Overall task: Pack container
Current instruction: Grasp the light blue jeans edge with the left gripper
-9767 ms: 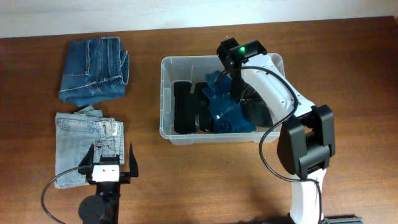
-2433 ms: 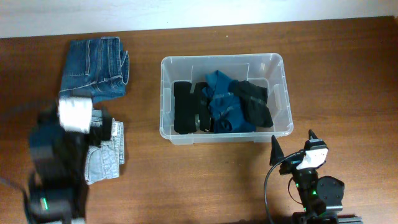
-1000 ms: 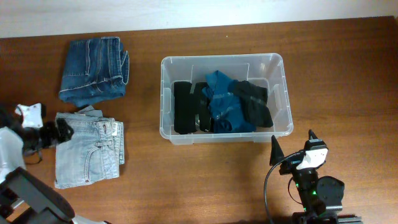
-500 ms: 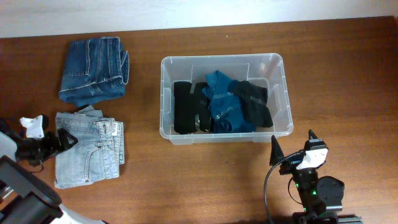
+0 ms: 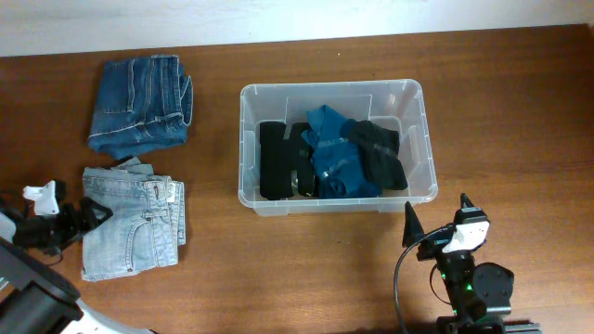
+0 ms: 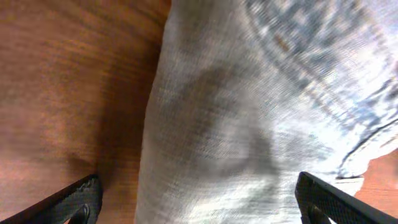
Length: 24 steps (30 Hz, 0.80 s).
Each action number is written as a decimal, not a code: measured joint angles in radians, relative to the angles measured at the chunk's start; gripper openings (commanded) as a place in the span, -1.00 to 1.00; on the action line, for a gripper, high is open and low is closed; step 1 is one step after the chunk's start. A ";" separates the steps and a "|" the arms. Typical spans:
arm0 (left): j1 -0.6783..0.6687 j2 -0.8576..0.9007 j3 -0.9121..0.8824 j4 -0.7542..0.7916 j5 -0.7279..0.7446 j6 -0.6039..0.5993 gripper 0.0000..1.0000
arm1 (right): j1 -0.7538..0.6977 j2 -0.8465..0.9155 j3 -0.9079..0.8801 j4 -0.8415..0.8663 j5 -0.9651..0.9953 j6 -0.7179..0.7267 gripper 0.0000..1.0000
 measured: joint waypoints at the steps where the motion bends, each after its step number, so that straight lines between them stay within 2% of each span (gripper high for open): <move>1: 0.002 0.004 0.000 0.003 0.018 0.000 0.98 | 0.000 0.000 0.000 0.000 0.000 0.000 0.97; 10: 0.004 -0.005 -0.066 0.026 0.152 0.016 0.99 | 0.000 0.000 0.000 0.000 0.000 0.000 0.97; 24: 0.016 -0.027 -0.140 0.089 0.240 0.020 0.99 | 0.000 0.000 0.000 0.000 0.000 0.000 0.97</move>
